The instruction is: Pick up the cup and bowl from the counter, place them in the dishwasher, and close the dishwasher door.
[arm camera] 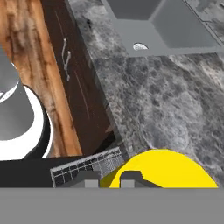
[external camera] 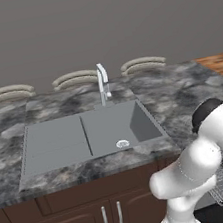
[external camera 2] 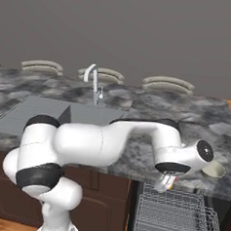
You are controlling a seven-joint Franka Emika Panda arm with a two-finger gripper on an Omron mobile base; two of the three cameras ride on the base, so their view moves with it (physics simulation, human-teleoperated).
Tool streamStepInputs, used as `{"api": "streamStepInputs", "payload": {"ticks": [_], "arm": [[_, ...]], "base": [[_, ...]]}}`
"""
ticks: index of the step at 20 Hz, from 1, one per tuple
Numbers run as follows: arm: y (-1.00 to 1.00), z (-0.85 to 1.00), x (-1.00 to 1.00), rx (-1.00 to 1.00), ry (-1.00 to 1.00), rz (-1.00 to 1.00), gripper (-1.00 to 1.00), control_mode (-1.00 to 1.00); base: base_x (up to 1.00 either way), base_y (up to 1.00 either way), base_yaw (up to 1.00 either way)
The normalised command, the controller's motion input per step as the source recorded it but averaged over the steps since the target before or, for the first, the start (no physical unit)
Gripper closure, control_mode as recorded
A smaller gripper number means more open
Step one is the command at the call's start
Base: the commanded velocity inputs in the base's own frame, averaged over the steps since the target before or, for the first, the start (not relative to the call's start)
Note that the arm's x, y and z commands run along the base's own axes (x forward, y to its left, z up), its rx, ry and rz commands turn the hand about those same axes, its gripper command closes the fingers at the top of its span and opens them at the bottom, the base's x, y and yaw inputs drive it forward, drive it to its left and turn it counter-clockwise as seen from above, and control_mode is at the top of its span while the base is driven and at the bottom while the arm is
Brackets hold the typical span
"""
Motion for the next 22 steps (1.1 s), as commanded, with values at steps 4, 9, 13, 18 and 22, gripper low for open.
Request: {"api": "streamStepInputs", "payload": {"ticks": [4, 9, 13, 18, 22], "arm": [[0.08, 0.00, -0.73, -0.24, -0.15, 0.24, 1.00, -1.00], [0.36, -0.08, -0.30, -0.45, -0.13, 0.20, 1.00, -1.00], [0.36, -0.19, -0.05, -0.49, -0.14, 0.13, 1.00, -1.00], [0.19, -0.46, 0.00, -0.33, -0.08, 0.09, 1.00, -1.00], [0.00, -0.42, 0.00, -0.14, -0.04, 0.06, 1.00, -1.00]], "base": [[0.00, 0.00, 0.00], [0.00, 0.00, 0.00], [0.00, 0.00, 0.00], [0.00, 0.00, 0.00], [0.00, 0.00, 0.00]]}}
